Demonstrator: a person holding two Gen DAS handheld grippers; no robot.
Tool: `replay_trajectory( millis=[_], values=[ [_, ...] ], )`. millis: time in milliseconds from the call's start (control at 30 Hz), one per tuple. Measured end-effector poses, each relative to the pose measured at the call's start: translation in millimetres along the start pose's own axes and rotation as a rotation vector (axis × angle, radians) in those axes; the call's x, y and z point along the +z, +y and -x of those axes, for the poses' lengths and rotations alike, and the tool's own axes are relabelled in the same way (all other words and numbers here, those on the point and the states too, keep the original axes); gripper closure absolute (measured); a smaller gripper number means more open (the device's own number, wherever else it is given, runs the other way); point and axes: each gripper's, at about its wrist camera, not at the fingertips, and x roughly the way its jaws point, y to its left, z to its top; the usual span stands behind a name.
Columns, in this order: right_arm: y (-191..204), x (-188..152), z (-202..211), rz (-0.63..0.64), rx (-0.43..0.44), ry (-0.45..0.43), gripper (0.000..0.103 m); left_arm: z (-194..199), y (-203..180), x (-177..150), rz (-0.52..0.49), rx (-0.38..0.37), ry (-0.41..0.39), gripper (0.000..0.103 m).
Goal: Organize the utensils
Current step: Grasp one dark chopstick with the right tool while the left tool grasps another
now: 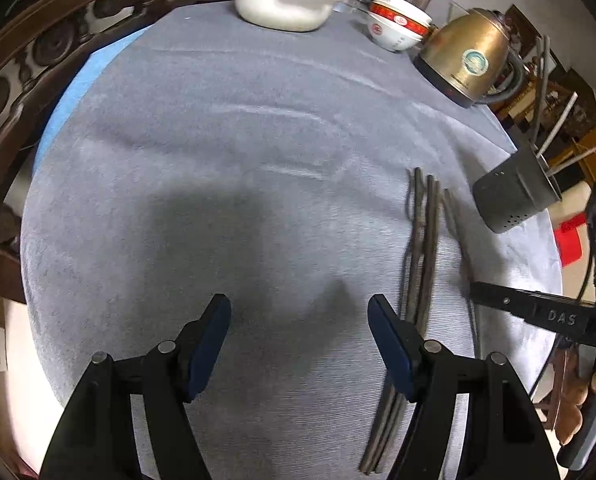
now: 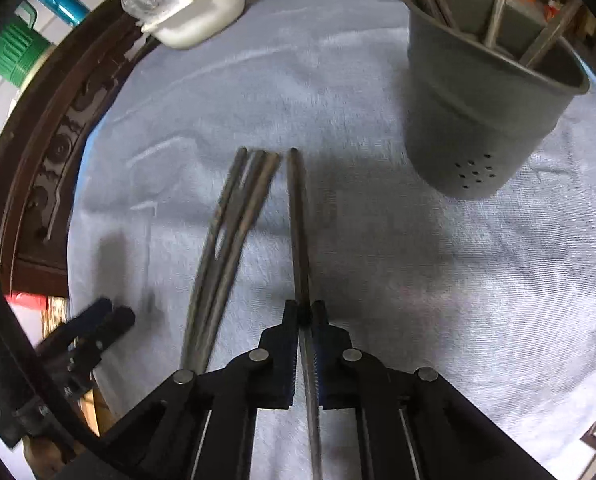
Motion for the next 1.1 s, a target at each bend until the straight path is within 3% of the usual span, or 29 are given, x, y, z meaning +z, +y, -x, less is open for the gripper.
replay_trajectory(
  millis=[400,567,800,933,1100],
  values=[
    [-10.6,9.9,-2.7,0.007,0.02,-0.012,0.091,-16.5,-47.5,45.0,-0.097,-0.028,0.137,0.031],
    [-35.1,3.5,4.6,-0.029,0.054,-0.029,0.092,-35.0,-61.0,59.2,-0.126,0.024,0.219,0.033],
    [-49.7,-2.6,8.4,-0.044,0.112,-0.044,0.093,-56.5,-71.3,62.9,-0.13,0.034,0.318,0.054],
    [-50.2,-3.8,6.8,-0.045,0.135,-0.046,0.092,-56.7,-75.2,65.2,-0.144,0.024,0.331,0.08],
    [-52.0,-1.1,7.7,-0.035,0.144,-0.032,0.093,-60.5,-74.6,57.4,-0.192,0.048,0.377,0.085]
  ],
)
